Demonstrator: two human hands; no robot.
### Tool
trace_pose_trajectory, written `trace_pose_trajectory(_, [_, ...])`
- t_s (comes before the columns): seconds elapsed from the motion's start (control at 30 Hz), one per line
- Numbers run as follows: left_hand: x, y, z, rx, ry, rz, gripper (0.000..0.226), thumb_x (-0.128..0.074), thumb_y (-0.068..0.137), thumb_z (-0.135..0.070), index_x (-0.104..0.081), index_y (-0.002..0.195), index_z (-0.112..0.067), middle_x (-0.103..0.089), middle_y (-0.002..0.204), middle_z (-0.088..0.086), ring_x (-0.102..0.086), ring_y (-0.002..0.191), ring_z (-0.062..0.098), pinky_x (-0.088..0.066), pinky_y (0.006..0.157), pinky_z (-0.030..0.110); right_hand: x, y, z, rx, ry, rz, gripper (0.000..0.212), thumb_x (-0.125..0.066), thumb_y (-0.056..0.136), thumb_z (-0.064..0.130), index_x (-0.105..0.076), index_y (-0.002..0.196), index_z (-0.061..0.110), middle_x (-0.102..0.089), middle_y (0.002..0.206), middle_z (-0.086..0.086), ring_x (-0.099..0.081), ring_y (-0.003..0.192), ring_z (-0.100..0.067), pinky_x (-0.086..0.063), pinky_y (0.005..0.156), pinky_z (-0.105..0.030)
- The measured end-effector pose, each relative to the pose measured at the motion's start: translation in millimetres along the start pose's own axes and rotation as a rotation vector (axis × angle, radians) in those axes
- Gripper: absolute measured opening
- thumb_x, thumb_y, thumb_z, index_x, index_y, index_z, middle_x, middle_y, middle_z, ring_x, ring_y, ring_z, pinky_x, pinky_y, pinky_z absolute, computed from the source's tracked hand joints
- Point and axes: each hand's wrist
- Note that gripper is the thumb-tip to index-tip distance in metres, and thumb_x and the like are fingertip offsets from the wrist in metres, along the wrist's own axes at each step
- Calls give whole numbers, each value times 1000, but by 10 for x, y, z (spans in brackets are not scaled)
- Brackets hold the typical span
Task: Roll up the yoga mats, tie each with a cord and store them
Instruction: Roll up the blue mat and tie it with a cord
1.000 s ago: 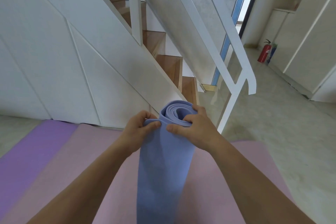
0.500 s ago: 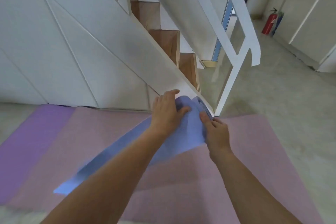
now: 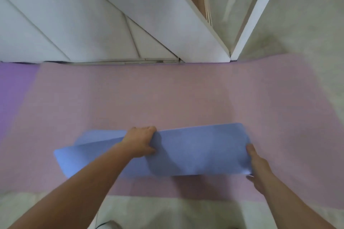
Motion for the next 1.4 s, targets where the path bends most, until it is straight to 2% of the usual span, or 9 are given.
trace_pose_trajectory(0.13, [-35, 290, 74, -102, -10, 73, 50, -72, 82, -49, -48, 111, -16, -62, 121, 9, -57, 110, 31, -39, 81, 34, -122, 127, 231, 561, -614, -368, 52, -70, 84, 27, -57, 128, 4, -49, 135, -21, -51, 117, -43, -41, 102, -54])
trace_pose_trajectory(0.3, [15, 436, 136, -180, 9, 77, 44, -73, 80, -53, -44, 96, -24, -64, 109, 9, -59, 103, 31, -32, 72, 31, -996, -172, 374, 1392, -1308, 88, 108, -50, 56, 84, -48, 141, 18, -49, 144, -11, -43, 134, -34, -22, 113, -62])
trace_pose_trajectory(0.43, [-59, 436, 134, -184, -5, 37, 39, -69, 84, -54, -52, 102, -24, -66, 110, 9, -60, 103, 31, -33, 71, 30, -1539, -387, 255, 1109, -1641, 364, 103, -70, 62, 74, -36, 144, 23, -50, 135, -3, -44, 127, -26, -24, 113, -50])
trace_pose_trajectory(0.6, [-108, 325, 177, -112, -169, 41, 61, -63, 82, -67, -48, 127, -29, -66, 118, 0, -60, 107, 24, -40, 83, 32, -1487, -271, 290, 962, -1477, 381, 52, -72, 73, 65, -50, 97, 25, -64, 114, -3, -59, 105, -27, -38, 75, -35])
trace_pose_trajectory(0.8, [-29, 126, 236, -110, -140, 133, 84, -78, 71, -61, -41, 141, -32, -62, 124, -1, -58, 113, 24, -42, 87, 31, -1489, -114, 389, 810, -1390, 475, 42, -65, 83, 61, -44, 76, 25, -62, 97, -1, -60, 98, -27, -40, 73, -33])
trace_pose_trajectory(1.03, [-273, 483, 76, -51, -109, 149, 47, -56, 96, -43, -45, 138, -25, -58, 134, 3, -54, 122, 27, -41, 95, 35, -1517, -13, 134, 858, -1393, 312, 41, -51, 94, 54, -54, 117, 21, -61, 124, -7, -53, 117, -29, -40, 91, -37])
trace_pose_trajectory(1.2, [-581, 341, 36, -347, 25, -478, 27, -50, 82, -36, -66, 91, -15, -61, 92, 10, -61, 81, 35, -49, 65, 41, -1604, 94, 30, 1023, -1372, 215, 35, -49, 94, 53, -55, 116, 26, -59, 123, 3, -50, 118, -22, -34, 98, -37])
trace_pose_trajectory(1.3, [-725, 100, -89, -301, 14, -141, 90, -38, 72, -75, -54, 128, -7, -50, 125, 12, -51, 111, 34, -46, 91, 45, -1617, 133, 47, 1055, -1347, 210, 38, -53, 91, 55, -57, 119, 29, -57, 123, 2, -49, 119, -22, -35, 99, -37])
trace_pose_trajectory(1.4, [-819, -42, -178, -245, 233, 0, 136, -70, 60, -76, -7, 155, -2, -20, 153, 15, -23, 141, 36, -21, 116, 54, -1641, 118, 22, 1131, -1334, 139, 41, -58, 87, 55, -61, 117, 27, -57, 114, -1, -54, 110, -26, -39, 94, -39])
Point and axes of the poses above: each hand's wrist, its own y-axis towards the middle knuckle, its own x-axis out of the back of the hand, z = x × y
